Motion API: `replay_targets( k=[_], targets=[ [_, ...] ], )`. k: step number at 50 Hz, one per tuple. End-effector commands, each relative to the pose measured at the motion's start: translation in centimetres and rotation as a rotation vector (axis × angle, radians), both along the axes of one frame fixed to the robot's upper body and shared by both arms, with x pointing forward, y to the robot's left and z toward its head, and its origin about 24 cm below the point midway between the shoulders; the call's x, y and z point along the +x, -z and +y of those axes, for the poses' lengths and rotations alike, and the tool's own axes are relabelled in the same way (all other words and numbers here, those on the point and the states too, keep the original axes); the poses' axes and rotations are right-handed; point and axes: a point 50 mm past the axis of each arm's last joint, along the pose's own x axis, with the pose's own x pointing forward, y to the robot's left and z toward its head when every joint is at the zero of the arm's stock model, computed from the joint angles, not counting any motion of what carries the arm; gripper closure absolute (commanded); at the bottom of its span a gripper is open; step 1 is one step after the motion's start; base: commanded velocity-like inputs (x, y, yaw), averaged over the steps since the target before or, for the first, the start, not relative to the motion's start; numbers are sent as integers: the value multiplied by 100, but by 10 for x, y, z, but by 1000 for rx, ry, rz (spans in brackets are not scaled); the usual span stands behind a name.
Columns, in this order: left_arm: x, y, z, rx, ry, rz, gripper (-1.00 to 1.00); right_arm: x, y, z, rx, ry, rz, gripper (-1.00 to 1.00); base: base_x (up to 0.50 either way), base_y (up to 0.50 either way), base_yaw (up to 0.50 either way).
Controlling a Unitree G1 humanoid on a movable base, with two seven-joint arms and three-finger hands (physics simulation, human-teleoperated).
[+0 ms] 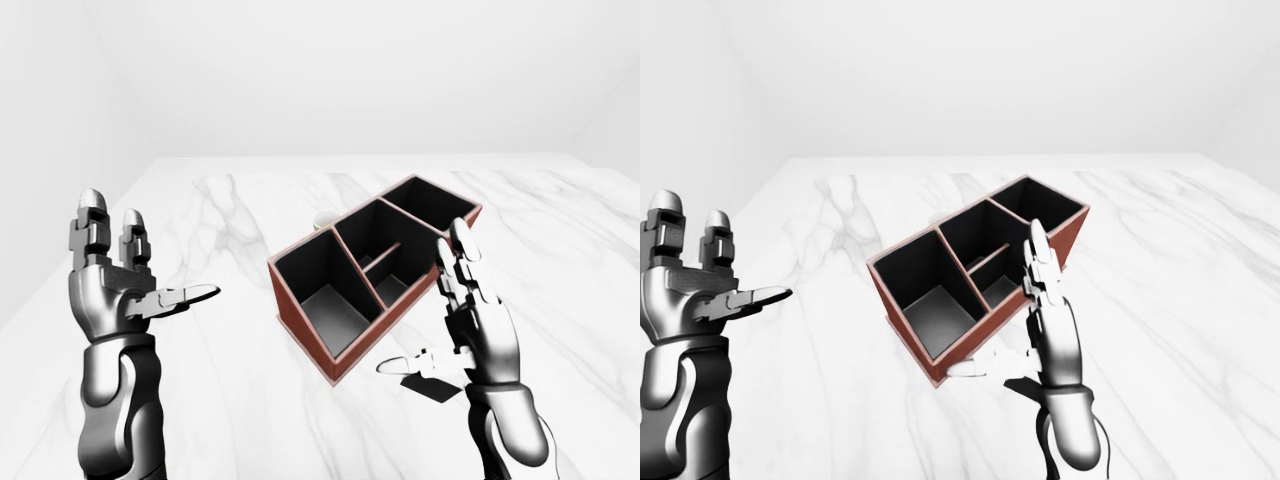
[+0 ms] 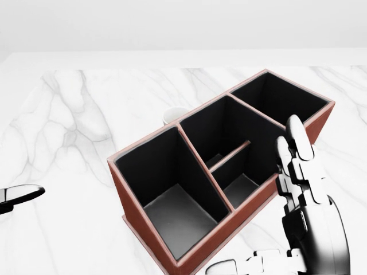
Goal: Pick up the book and place it in the left compartment of the caddy.
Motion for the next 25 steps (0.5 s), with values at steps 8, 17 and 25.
replay_targets(
  k=[8, 17, 25],
  targets=[
    [-2, -2, 0, 2, -4, -8, -100, -38, -10, -13, -168, 69, 23, -100, 0, 0, 0],
    [-1, -1, 0, 3, -4, -3, -100, -44, -4, -17, -227, 89, 84, -100, 0, 0, 0],
    [-1, -1, 0, 3, -6, -6, -100, -46, 3, -18, -276, 100, 137, -100, 0, 0, 0]
  ],
)
